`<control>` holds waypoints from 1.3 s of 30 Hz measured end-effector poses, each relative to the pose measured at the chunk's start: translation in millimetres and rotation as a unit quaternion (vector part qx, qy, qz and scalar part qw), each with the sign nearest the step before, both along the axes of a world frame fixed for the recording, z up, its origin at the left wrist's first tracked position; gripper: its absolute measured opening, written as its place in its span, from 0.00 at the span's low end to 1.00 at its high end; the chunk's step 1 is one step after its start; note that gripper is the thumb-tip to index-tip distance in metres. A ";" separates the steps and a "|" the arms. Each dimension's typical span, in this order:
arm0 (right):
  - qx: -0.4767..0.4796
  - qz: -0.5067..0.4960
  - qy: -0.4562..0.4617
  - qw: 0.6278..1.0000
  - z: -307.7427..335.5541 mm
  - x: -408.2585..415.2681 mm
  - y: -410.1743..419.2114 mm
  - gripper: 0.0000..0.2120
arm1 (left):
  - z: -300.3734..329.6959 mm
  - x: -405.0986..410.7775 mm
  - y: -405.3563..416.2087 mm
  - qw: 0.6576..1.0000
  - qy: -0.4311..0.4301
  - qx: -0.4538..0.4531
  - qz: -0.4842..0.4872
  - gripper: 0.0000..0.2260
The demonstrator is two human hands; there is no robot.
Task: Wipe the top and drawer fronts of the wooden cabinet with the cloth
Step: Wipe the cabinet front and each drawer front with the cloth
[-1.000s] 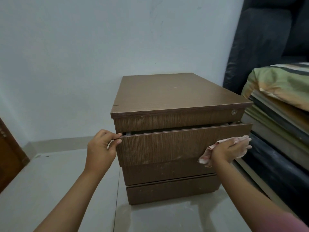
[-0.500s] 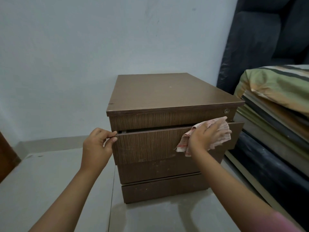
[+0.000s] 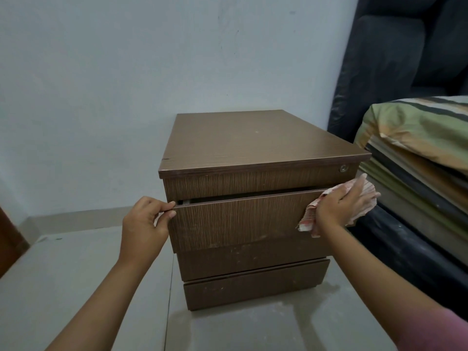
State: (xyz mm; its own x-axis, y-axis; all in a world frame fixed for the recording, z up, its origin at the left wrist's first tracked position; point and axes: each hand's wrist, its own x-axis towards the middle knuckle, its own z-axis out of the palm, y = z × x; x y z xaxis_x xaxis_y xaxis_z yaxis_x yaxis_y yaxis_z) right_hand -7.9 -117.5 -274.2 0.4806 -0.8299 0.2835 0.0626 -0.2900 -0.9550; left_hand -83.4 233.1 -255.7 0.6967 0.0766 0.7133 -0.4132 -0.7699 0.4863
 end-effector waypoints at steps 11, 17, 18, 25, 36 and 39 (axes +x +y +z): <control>-0.002 -0.021 -0.039 0.999 -3.2 4.9 -30.5 0.23 | -1.3 0.3 -1.4 1.000 -0.005 -0.004 -0.001 0.07; 0.104 -0.040 -0.035 0.993 -11.0 4.9 -24.9 0.26 | -1.3 -1.0 -3.4 1.000 -0.010 -0.009 0.004 0.07; 0.118 -0.043 -0.026 0.992 -5.4 -2.1 -16.0 0.27 | -1.3 -1.1 -3.5 1.000 -0.010 -0.011 0.004 0.07; 0.200 0.053 -0.021 0.978 -3.1 -13.7 53.0 0.32 | -1.4 -1.7 -4.3 1.000 -0.011 -0.015 0.007 0.07; 0.024 0.099 -0.021 0.995 3.3 -26.3 127.1 0.27 | -1.7 -2.7 -4.2 1.000 -0.010 -0.029 0.005 0.07; 0.013 0.081 -0.013 0.997 -0.1 -21.2 109.2 0.26 | -2.4 -2.0 -3.6 0.999 -0.009 -0.031 0.003 0.07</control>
